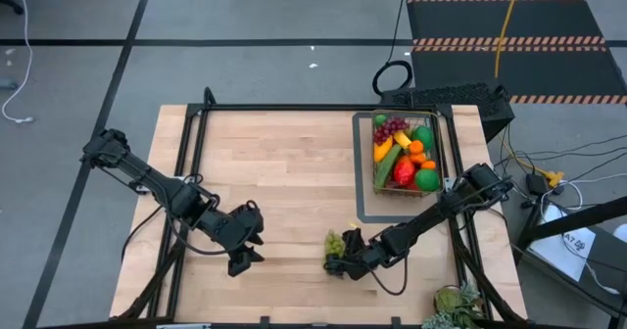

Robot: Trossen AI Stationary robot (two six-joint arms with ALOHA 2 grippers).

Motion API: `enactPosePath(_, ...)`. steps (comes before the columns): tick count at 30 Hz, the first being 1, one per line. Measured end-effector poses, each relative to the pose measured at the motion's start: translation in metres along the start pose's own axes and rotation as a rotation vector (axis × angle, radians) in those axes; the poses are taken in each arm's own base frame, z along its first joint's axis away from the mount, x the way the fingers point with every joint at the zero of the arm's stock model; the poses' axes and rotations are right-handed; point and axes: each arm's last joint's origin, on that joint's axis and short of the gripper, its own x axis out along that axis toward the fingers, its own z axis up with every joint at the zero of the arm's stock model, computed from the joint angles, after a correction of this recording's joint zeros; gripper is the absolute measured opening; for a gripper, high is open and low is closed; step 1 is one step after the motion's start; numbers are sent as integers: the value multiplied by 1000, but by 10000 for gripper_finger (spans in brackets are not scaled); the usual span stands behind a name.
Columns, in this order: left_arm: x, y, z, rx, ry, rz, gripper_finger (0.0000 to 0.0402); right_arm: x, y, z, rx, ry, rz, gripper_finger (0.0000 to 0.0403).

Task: Build produce basket
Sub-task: Put the green grapes into the wire basket

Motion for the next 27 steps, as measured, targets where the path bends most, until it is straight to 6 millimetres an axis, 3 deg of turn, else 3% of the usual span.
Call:
enactPosePath(13,0,0,0,7,0,1,234,1,0,5,-43,-38,3,88)
enactPosePath(21,0,0,0,7,0,1,234,1,17,3,-129,-15,178,76)
enactPosePath(27,0,0,0,22,0,2,234,-14,36,0,-265,5,347,75)
